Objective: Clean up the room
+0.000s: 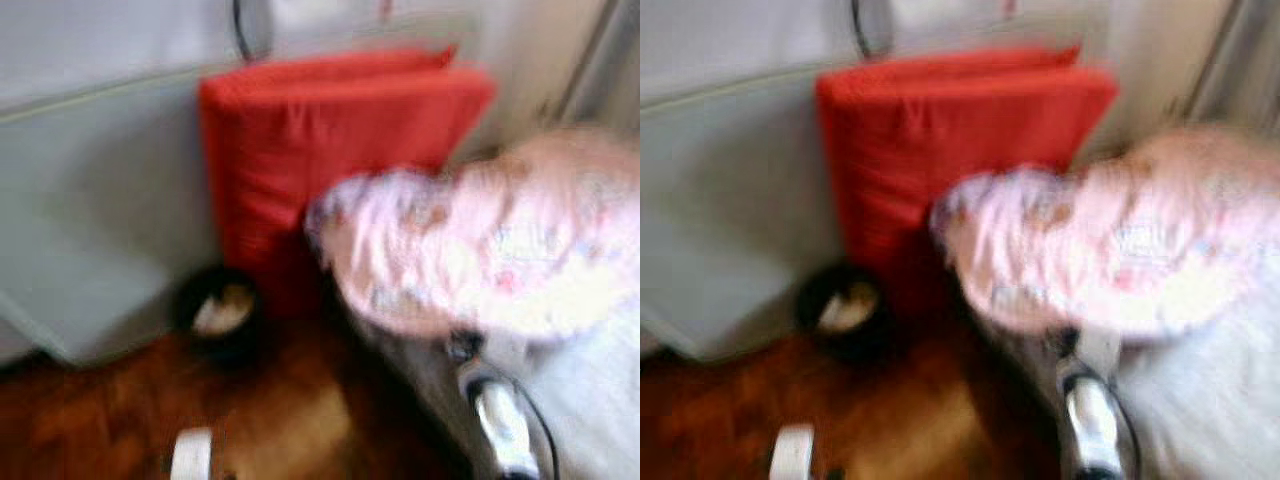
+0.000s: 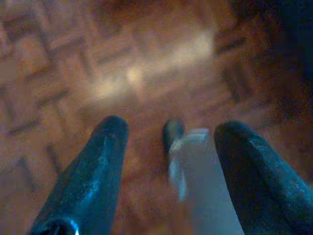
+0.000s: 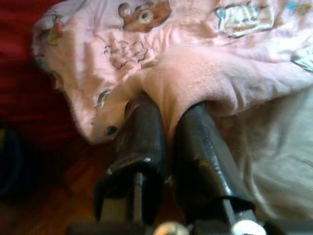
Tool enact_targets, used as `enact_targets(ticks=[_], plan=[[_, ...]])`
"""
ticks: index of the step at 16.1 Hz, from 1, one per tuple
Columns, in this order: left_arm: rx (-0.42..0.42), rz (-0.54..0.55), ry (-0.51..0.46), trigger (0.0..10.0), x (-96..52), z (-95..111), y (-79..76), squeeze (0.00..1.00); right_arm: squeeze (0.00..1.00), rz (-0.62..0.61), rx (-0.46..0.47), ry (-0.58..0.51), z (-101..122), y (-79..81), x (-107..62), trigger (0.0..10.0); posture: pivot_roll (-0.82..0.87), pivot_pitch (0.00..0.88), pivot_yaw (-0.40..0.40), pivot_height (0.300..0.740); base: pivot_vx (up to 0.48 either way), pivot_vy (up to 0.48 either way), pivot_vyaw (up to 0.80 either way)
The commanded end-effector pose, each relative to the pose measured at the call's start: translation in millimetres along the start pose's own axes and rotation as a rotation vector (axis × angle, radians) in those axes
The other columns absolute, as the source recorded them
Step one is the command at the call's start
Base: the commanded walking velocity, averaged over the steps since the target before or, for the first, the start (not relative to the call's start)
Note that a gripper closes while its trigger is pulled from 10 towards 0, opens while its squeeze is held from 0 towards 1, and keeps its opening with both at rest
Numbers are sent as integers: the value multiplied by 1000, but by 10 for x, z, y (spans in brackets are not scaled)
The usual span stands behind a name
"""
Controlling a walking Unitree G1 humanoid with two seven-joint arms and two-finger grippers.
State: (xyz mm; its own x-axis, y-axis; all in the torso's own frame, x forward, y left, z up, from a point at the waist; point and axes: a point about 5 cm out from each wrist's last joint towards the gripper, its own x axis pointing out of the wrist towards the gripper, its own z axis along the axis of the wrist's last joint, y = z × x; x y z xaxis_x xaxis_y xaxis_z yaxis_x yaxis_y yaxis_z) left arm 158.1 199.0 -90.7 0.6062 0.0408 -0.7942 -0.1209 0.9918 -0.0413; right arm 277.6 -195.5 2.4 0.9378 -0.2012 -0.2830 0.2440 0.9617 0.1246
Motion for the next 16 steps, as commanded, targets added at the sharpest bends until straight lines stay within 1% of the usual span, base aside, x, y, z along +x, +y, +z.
enact_targets(ticks=[1, 3, 6, 7, 8, 9, 13, 15, 16], plan=[[16, -4, -2, 10000, 10, 37, 8, 0, 0, 14, -8, 33, -35, 11, -3, 10000, -6, 15, 31, 740, 0, 0, 0], [14, -2, -2, 10000, 10, 37, 9, 0, 0, 30, -32, 80, -101, 29, -16, 10000, -4, 15, 31, 740, 0, 0, 0], [14, -1, -3, 10000, 11, 41, 7, 0, 0, 15, -81, 176, -232, -1, -52, 10000, -4, 17, 31, 740, 0, 0, 0], [14, -1, -4, 10000, 12, 43, 8, 0, 0, 6, -97, 218, -284, -19, -69, 10000, -5, 18, 32, 740, 0, 0, 0], [15, -2, -4, 10000, 12, 45, 8, 0, 0, -2, -133, 299, -392, -53, -113, 10000, -6, 18, 33, 740, 0, 0, 0], [15, -2, -4, 10000, 12, 45, 7, 0, 0, -10, -148, 337, -449, -84, -144, 10000, -4, 17, 33, 740, 0, 0, 0], [16, -2, -4, 10000, 11, 44, 9, 0, 0, -28, -184, 421, -568, -150, -216, 10000, -6, 20, 34, 740, 0, 0, 0], [17, -2, -3, 10000, 11, 43, 8, 0, 0, -21, -186, 442, -608, -147, -242, 10000, -5, 21, 34, 740, 0, 0, 0], [19, -3, -3, 10000, 11, 43, 10, 0, 0, -10, -198, 472, -655, -137, -272, 10000, -5, 22, 34, 740, 0, 0, 0]])
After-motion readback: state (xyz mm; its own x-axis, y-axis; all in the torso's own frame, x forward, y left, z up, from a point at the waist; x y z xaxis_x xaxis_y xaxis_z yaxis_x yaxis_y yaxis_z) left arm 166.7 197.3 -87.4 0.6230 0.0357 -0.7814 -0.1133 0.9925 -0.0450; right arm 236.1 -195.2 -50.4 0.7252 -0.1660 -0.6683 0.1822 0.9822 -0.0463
